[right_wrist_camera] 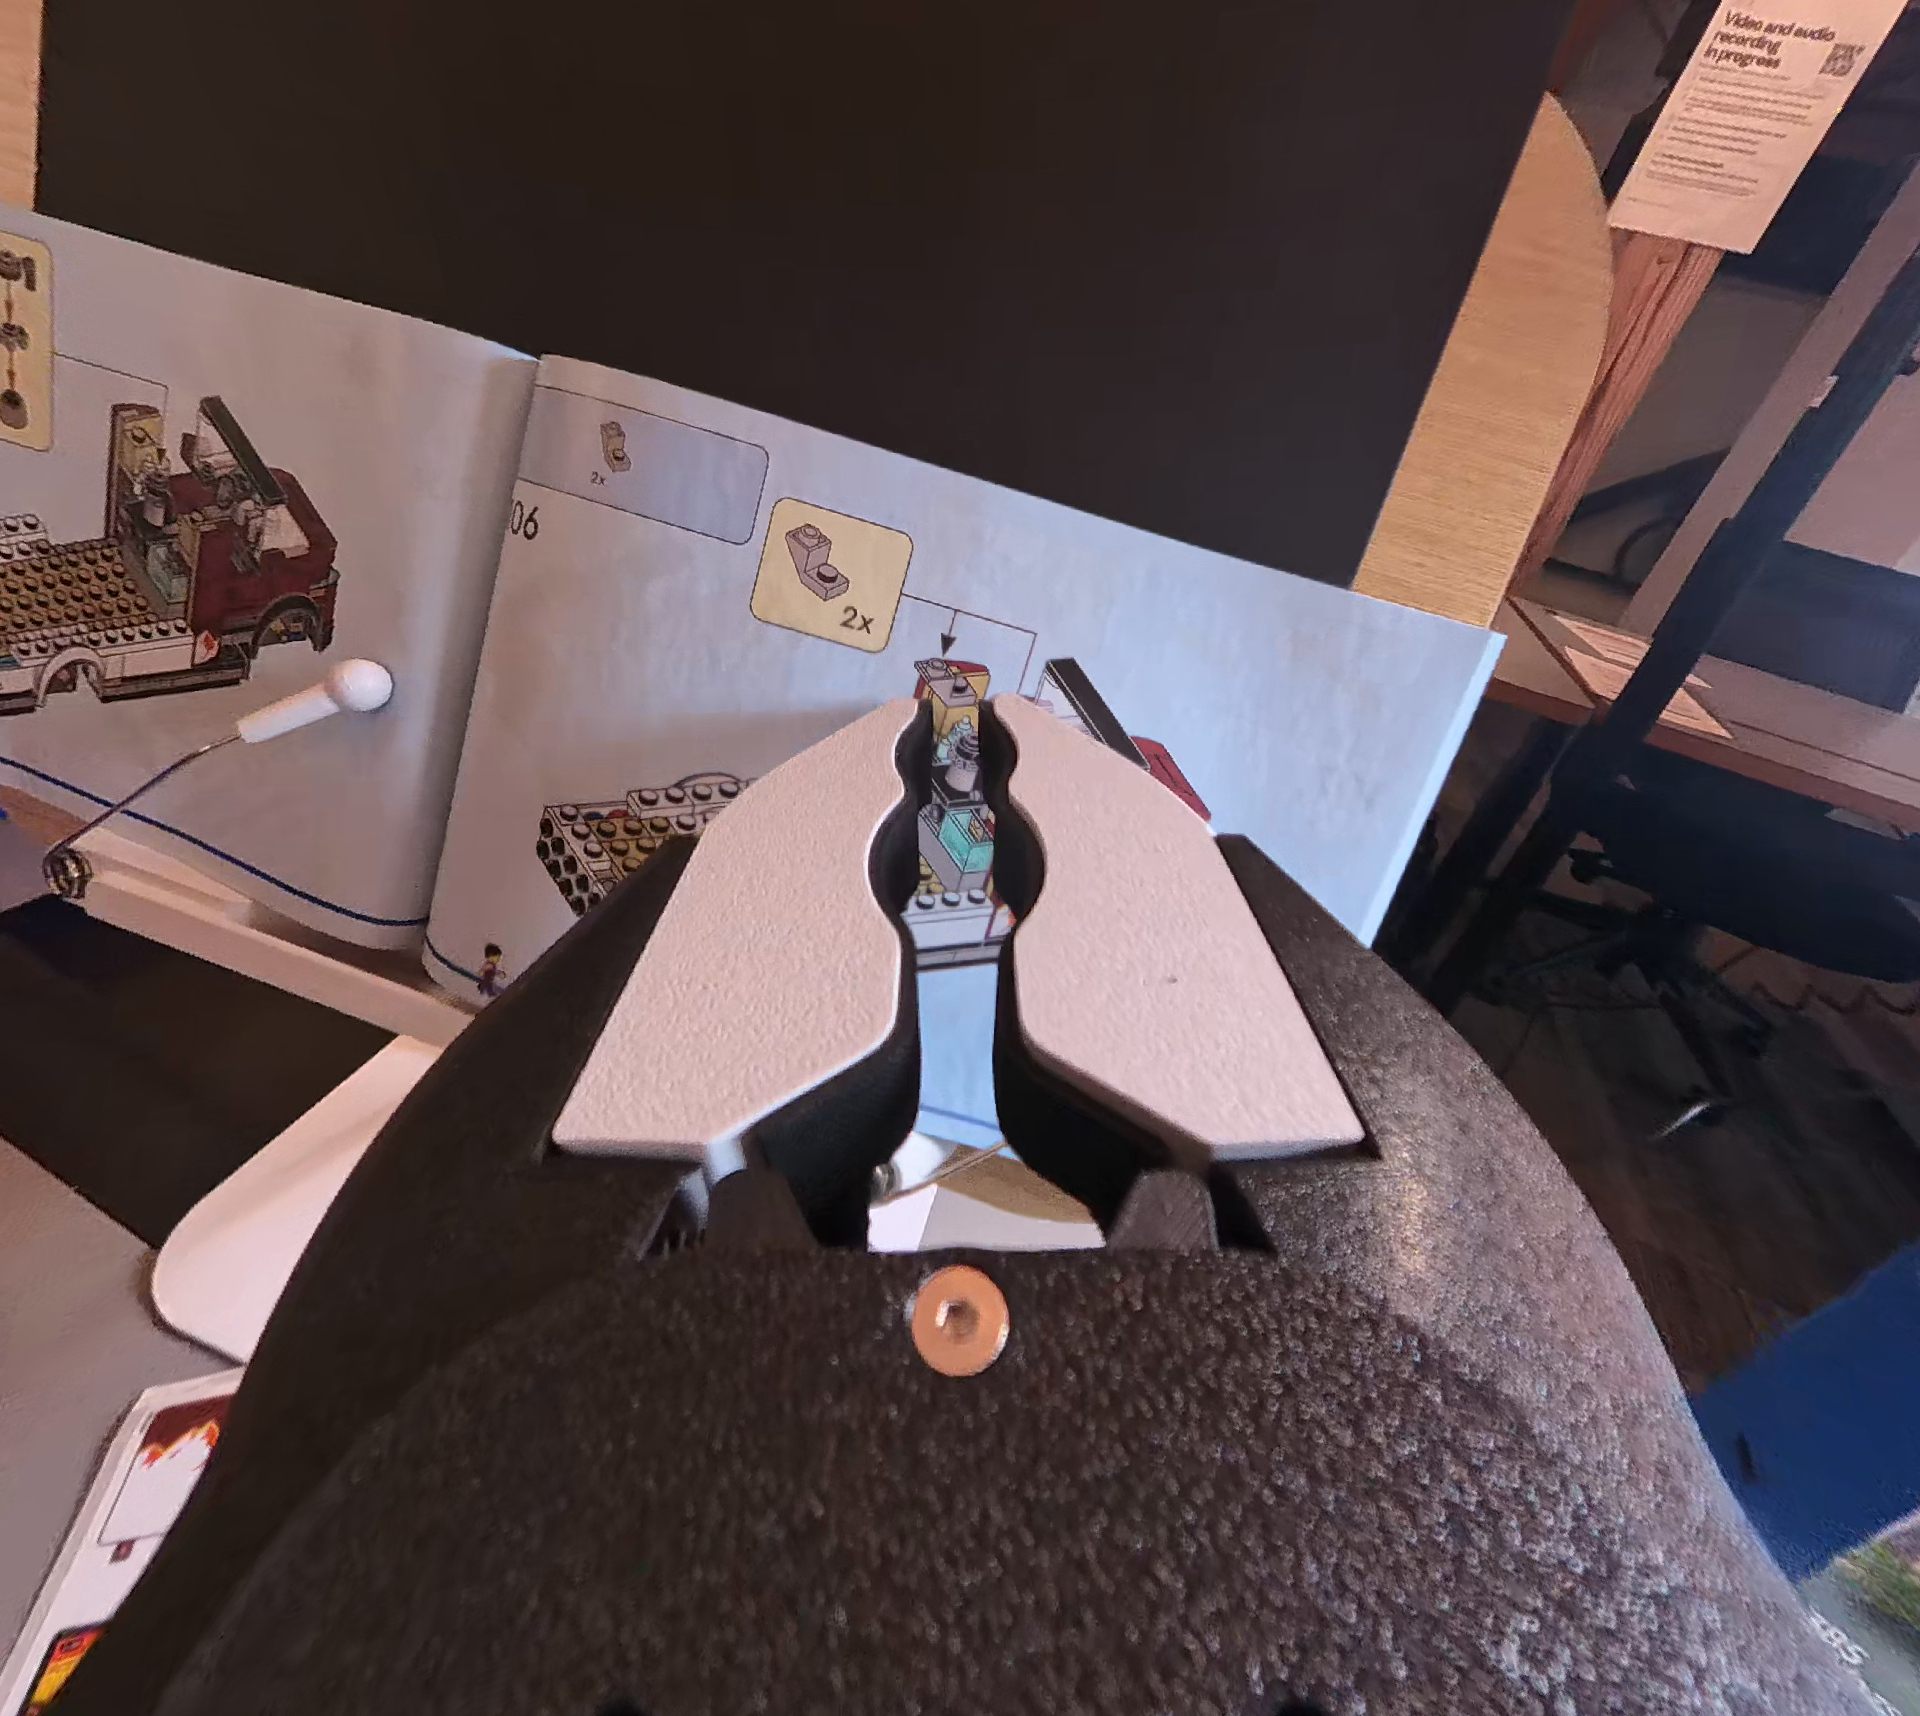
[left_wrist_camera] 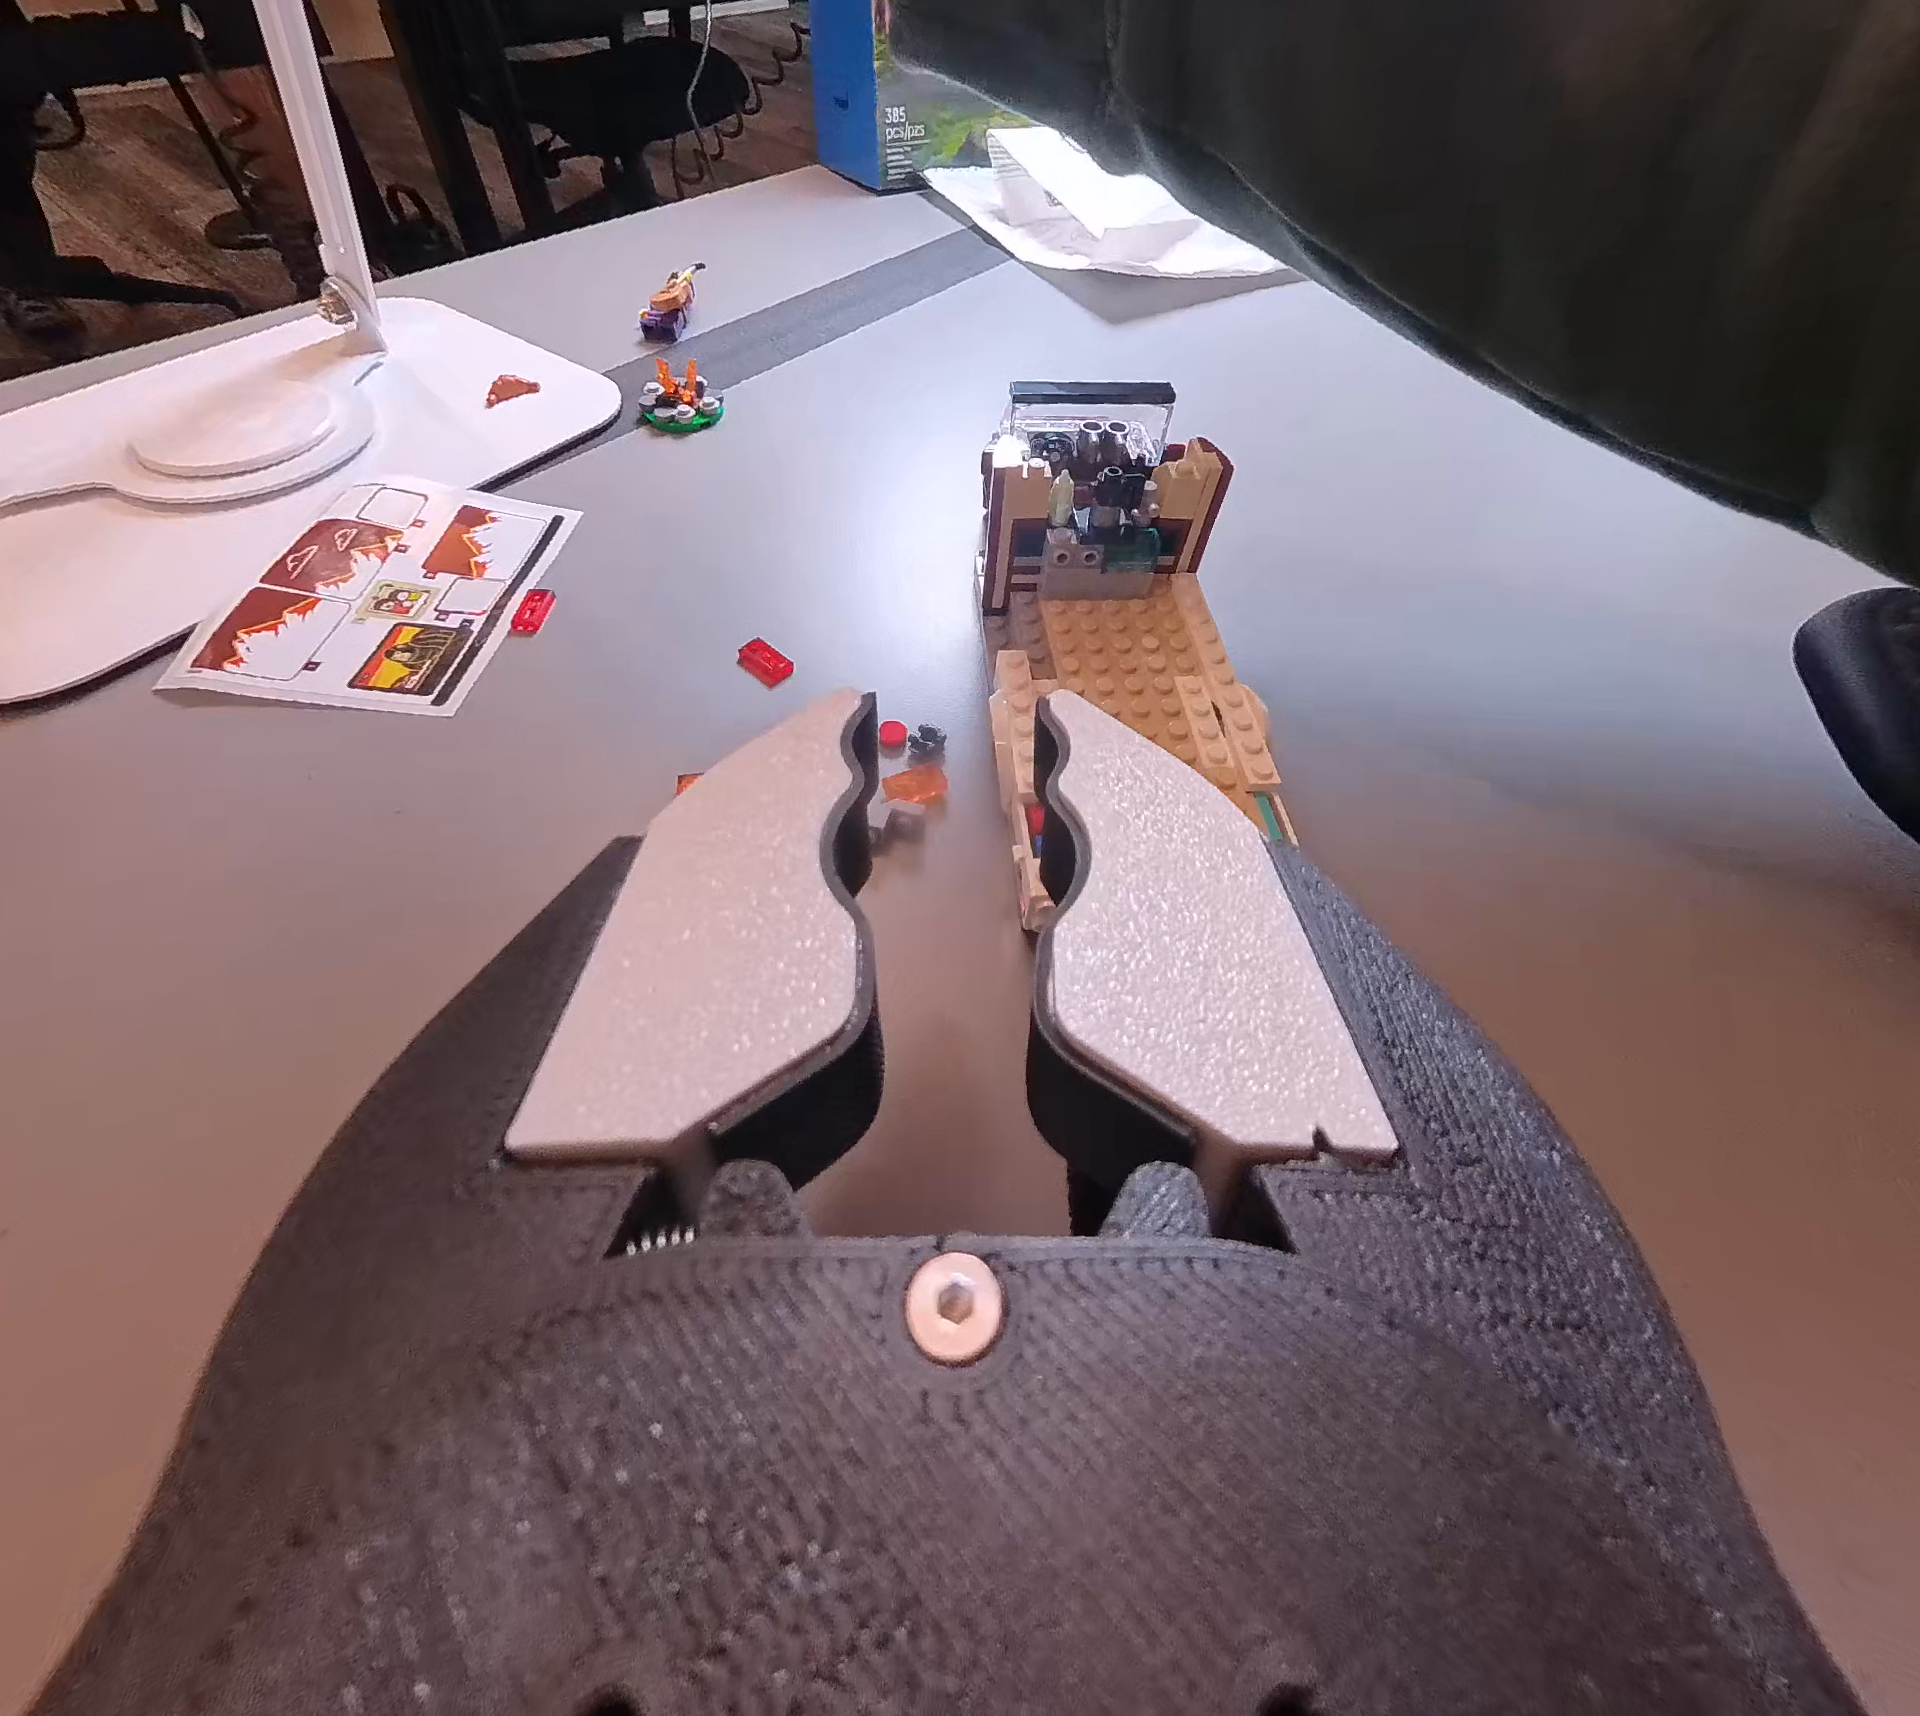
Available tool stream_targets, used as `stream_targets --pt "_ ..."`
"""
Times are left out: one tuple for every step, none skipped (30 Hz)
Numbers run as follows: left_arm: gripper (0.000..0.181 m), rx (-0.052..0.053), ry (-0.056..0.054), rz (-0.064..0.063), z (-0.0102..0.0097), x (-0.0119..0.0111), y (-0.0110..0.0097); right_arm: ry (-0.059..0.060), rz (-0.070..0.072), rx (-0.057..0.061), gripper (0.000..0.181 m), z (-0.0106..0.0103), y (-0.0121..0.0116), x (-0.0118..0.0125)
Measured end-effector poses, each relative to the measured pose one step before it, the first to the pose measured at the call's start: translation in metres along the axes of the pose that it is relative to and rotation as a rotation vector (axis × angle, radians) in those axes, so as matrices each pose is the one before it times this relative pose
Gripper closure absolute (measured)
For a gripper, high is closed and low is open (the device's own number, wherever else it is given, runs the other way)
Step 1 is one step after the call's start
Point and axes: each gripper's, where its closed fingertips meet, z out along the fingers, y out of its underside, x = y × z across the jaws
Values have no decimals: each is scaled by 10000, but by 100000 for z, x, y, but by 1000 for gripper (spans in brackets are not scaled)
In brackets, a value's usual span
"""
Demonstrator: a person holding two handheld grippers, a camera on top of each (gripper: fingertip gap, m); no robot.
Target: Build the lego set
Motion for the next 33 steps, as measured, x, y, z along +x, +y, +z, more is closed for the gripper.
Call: stream_targets --pt "152 -2 -1 14 -8 -4 5 3 -4 -22 173 163 -6 -23" --pt "152 3 -2 11 1 4 -14 -10 -5 -27 173 141 21 -28" --pt "152 1 -3 5 -11 8 4 -16 -1 -33 173 120 41 -27" --pt "152 5 -13 6 -2 -13 -4 -7 7 -31 173 90 69 -7" --pt "152 1 -23 6 6 -42 -3 5 7 -17 172 34 63 35" --pt "152 -1 -4 -9 4 -21 -2 3 3 5 172 -35 53 51" --pt "152 0 8 -26 -10 -6 1 -8 1 15 172 -124 50 63" --pt "152 1 -5 -10 -8 -20 0 -8 0 15 172 -198 76 105" --pt "151 13 -11 9 -16 -10 -29 4 -3 24 172 -257 99 166" --pt "152 5 9 2 5 25 -6 20 -3 33 172 -294 125 228" --pt "151 -15 16 2 25 43 31 20 -6 15 172 -298 183 249" --pt "151 -26 14 17 31 29 41 20 -20 -22 172 -284 244 263" --pt "151 -19 6 19 23 33 36 33 -37 -52 172 -235 304 272" --pt "151 -6 7 11 8 21 16 25 -44 -56 172 -207 309 246" --pt "151 -6 3 4 9 0 3 9 -29 -48 172 -166 273 222" --pt "152 -3 -5 -2 13 -21 9 10 -9 -26 172 -158 225 209" --pt "152 -10 6 -15 9 -12 28 3 -3 2 172 -129 132 167" --pt "152 -18 5 -20 2 -24 37 -17 -11 20 172 -116 76 98" --pt "152 -8 -4 -9 2 -21 17 -20 -23 30 172 -86 22 56" --pt "152 12 -11 -3 -10 -24 -21 -24 -32 29 172 -43 3 2" --pt "152 16 3 -6 -15 5 -33 -25 -31 18 172 6 -8 -28" --pt "152 0 11 -10 -7 16 2 -17 -32 15 172 38 -28 -41" --pt "152 -16 11 -8 8 17 36 -16 -32 27 172 55 -67 -53" --pt "152 -3 0 1 1 -1 13 -24 -27 36 172 66 -90 -74" --pt "152 9 2 4 -19 10 -24 -17 -29 39 172 88 -80 -92" --pt "152 10 1 -6 -4 -1 -20 -20 -42 36 172 112 -77 -98" --pt "152 -1 6 -9 -15 2 5 -41 -58 33 172 130 -58 -141" --pt "152 -9 5 -6 2 2 19 -58 -85 29 172 142 -53 -182" --pt "152 3 1 -4 -6 -1 -1 -23 -126 16 173 134 -17 -145" --pt "152 2 10 -4 -6 9 -1 31 -143 5 173 135 15 -64" --pt "152 -5 7 -6 2 6 4 31 -107 -8 174 123 30 -57" --pt "152 -1 -2 0 -1 -3 1 2 -46 -19 174 94 54 -62" --pt "152 2 4 1 -5 12 0 29 -13 -12 174 70 56 -9"
